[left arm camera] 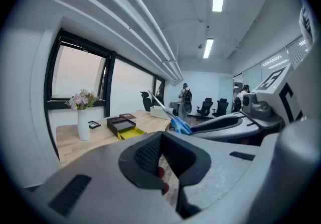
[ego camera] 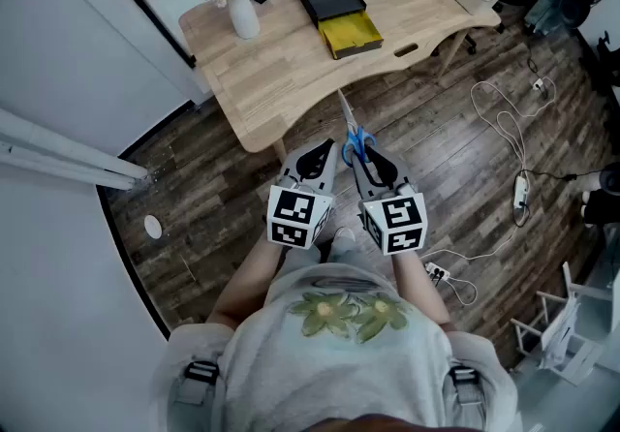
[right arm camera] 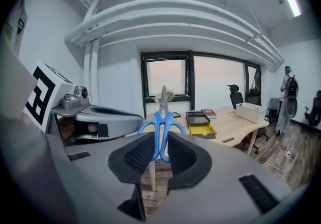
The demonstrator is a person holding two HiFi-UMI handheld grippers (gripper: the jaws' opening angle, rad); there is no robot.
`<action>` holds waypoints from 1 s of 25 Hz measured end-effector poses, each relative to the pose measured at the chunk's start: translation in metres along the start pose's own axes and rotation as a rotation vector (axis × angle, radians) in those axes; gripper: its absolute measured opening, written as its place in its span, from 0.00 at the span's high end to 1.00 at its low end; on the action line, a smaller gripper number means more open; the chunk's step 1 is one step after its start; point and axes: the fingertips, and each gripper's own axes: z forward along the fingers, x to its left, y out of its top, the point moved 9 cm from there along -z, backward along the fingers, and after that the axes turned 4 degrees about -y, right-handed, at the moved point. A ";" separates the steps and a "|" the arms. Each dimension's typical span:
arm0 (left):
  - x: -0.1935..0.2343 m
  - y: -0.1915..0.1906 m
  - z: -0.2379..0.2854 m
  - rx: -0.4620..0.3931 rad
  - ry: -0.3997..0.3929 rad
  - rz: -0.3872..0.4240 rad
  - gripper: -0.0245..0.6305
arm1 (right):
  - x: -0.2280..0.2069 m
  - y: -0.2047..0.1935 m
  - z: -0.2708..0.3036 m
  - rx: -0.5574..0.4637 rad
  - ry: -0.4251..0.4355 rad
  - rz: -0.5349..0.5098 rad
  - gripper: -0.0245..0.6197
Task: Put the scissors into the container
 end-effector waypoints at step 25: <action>-0.020 0.005 0.056 0.003 0.081 0.007 0.97 | -0.079 -0.011 0.009 -0.023 0.045 -0.002 0.84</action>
